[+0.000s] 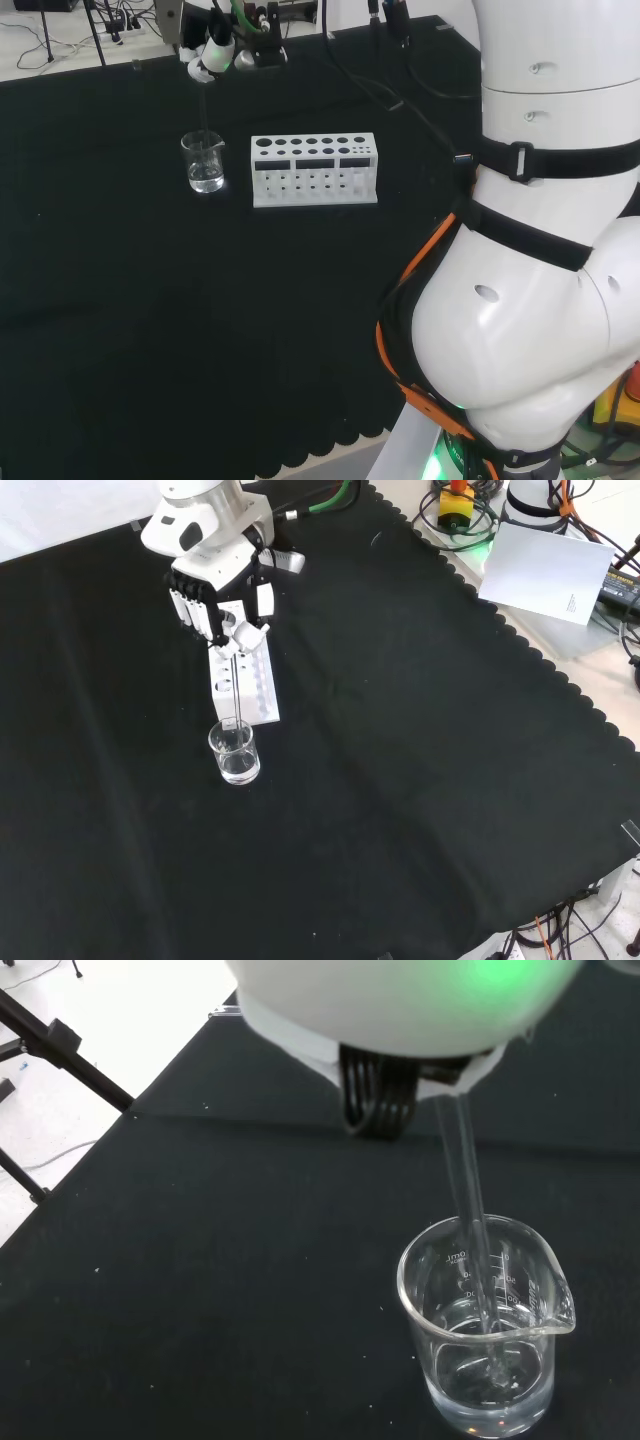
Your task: Put the glass rod back on the white test tube rack.
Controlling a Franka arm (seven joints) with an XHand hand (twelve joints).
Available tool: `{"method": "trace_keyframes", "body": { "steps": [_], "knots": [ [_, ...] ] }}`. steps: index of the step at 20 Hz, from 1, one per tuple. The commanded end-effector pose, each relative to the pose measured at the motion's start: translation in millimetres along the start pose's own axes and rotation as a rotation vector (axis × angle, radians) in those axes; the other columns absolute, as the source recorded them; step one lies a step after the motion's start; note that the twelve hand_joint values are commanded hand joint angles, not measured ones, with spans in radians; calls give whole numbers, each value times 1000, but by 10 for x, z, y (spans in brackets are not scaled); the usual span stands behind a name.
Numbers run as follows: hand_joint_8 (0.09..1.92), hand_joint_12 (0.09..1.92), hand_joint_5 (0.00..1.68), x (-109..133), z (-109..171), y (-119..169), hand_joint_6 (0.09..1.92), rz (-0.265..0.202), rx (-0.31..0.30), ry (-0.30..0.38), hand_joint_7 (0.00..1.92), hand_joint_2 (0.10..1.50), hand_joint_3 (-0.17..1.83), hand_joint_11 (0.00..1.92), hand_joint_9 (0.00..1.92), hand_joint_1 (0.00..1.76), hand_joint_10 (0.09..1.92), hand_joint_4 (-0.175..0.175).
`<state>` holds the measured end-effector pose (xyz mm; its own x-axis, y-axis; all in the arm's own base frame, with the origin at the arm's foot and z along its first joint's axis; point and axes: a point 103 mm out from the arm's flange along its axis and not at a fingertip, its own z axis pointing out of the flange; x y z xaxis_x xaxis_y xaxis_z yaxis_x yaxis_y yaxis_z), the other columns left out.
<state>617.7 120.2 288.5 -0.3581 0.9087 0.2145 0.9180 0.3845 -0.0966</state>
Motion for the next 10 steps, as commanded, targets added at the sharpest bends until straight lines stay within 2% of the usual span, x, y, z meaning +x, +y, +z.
{"method": "trace_keyframes", "body": {
  "steps": [1,10],
  "knots": [
    [756,1056,1315,8,-24,-35,396,-1,-8,-3,1407,555,802,1398,1727,1337,609,-175],
    [756,1055,1314,27,-151,-108,396,6,-33,17,1406,557,799,1397,1726,1337,609,-175]
  ]
}}
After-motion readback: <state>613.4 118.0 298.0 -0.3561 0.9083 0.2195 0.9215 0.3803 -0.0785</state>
